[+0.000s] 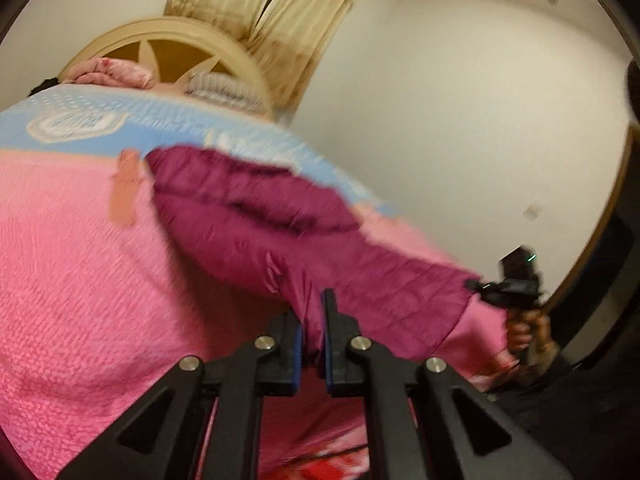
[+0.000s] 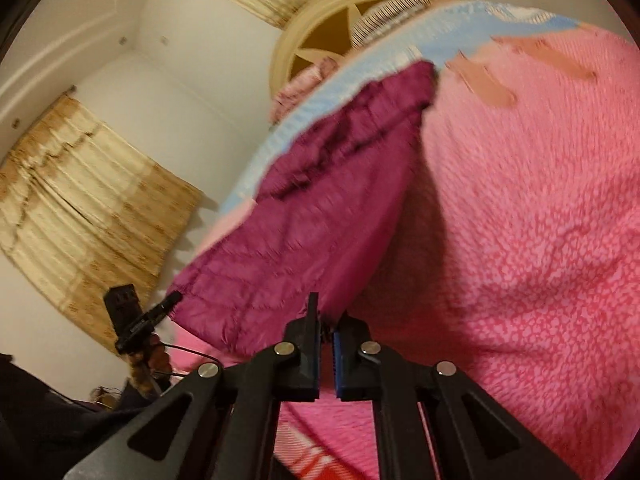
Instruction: Fold large clothes
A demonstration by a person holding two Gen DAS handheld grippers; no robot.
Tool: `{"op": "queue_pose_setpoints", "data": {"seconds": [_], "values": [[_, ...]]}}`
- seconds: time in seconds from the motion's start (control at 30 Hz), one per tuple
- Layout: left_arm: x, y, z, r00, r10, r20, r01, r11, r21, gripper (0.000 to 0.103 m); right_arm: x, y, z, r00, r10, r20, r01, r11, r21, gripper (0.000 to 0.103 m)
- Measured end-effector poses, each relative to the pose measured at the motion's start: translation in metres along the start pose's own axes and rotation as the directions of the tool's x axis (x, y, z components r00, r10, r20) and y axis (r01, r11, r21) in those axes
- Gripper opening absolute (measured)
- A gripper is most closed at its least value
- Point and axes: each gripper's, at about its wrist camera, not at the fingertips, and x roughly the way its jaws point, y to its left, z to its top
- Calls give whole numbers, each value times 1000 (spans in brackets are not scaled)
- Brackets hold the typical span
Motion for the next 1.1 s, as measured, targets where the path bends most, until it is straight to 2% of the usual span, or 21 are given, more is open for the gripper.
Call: {"op": "queue_pose_setpoints", "data": {"seconds": [0.1,0.2,0.33,0.43,0.63,0.9,0.97,1.03,1.07,1.1], "values": [[-16,-15,23,997,-47,54,46,999,21,8,-31,18,16,993,59,97,-59,998,-5,3],[-14,-14,46,993,-88,77,86,996,23,8,-52,35,39,979,78,186,-73,997,-37,2],[7,16,74,992,-87,92,87,996,6,8,-46,44,82,966,90,243,-75,995,-73,2],[29,40,97,994,-74,79,75,997,-13,8,-27,47,117,960,95,264,-75,994,-84,2],[65,78,132,997,-53,62,55,998,-28,8,34,52,186,961,41,274,-13,994,-104,2],[137,127,164,999,53,0,-53,997,-64,9,126,16,258,959,-123,256,144,988,-64,2],[148,133,172,994,106,-12,-106,992,-73,14,143,7,266,954,-164,250,184,981,-60,2],[151,132,181,991,131,-18,-132,988,-80,24,157,-6,274,943,-216,252,238,969,-60,2],[150,127,185,990,142,-9,-142,988,-65,35,165,-15,279,938,-242,249,262,964,-51,2],[149,120,188,986,165,6,-165,986,-37,57,173,-25,283,937,-254,238,270,962,-35,2]]}}
